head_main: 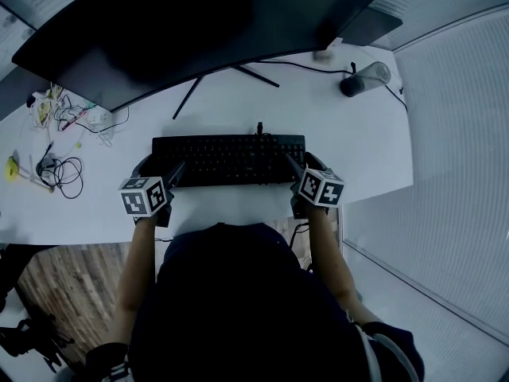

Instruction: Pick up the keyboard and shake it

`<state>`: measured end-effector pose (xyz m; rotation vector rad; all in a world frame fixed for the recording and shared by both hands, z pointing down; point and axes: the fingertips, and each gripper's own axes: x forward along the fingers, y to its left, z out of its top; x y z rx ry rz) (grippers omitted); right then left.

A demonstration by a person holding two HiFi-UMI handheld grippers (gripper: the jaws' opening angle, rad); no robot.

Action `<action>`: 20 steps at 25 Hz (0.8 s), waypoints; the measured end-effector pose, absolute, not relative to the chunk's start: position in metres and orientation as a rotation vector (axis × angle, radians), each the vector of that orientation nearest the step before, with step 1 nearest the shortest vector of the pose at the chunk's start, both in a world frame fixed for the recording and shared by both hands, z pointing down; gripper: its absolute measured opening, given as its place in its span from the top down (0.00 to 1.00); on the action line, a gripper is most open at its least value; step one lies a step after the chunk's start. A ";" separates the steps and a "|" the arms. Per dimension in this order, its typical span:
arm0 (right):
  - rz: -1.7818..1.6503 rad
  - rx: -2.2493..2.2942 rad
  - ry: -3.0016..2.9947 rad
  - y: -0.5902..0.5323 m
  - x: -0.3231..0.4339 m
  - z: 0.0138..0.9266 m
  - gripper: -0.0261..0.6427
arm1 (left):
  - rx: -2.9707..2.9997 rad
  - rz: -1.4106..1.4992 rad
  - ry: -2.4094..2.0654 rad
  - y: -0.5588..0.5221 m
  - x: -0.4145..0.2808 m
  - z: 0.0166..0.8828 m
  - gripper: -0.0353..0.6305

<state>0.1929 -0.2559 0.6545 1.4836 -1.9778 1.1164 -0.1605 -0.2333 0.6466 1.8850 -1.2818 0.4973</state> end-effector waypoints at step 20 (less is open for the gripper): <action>0.553 1.536 -2.109 -0.255 0.161 0.581 0.62 | 2.096 0.557 -1.528 -0.236 -0.140 0.580 0.33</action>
